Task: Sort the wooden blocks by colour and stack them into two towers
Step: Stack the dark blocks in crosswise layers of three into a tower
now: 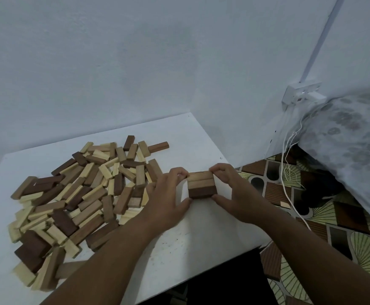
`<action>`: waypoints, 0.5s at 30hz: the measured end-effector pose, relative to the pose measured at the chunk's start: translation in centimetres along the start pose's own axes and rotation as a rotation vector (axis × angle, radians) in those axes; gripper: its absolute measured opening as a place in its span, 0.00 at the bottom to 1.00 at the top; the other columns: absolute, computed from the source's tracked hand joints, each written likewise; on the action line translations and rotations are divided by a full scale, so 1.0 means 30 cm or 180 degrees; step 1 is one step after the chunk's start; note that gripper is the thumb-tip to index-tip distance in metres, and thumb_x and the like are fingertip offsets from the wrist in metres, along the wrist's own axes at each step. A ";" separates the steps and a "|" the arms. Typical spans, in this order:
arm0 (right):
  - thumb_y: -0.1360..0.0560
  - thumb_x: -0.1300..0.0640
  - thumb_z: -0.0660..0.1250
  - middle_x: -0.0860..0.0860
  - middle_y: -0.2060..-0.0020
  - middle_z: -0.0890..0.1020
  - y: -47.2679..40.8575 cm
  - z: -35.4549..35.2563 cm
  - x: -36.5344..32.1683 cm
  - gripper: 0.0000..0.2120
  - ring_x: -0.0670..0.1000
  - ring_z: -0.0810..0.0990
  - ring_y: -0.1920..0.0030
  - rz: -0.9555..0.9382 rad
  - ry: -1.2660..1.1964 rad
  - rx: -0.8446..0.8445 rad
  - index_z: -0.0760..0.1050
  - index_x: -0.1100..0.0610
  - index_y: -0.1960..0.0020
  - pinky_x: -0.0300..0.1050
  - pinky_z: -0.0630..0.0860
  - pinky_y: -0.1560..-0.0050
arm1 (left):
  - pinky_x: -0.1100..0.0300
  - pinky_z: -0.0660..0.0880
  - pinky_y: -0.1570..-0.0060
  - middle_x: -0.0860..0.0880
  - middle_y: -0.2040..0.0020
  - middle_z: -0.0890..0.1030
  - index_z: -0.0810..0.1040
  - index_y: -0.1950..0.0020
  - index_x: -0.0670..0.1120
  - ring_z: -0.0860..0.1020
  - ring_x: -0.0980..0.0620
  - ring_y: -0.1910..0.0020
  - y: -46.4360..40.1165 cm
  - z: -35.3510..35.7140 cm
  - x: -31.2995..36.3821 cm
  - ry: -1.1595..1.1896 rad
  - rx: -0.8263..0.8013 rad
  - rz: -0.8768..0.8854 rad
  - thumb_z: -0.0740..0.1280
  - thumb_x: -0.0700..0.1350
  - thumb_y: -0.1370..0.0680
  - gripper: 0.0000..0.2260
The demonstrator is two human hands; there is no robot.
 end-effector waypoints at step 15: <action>0.27 0.59 0.73 0.38 0.36 0.70 -0.077 0.020 0.064 0.31 0.39 0.70 0.36 -0.0015 0.0120 -0.0114 0.64 0.50 0.29 0.34 0.71 0.36 | 0.59 0.49 0.39 0.60 0.32 0.71 0.60 0.35 0.62 0.58 0.66 0.41 -0.064 0.030 -0.046 -0.0037 0.0070 -0.0261 0.70 0.47 0.24 0.25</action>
Point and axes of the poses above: each hand's wrist, its own y-axis away from the middle knuckle, its own z-axis out of the palm, x = y × z, the point moved 9 cm from there along -y, towards the middle knuckle
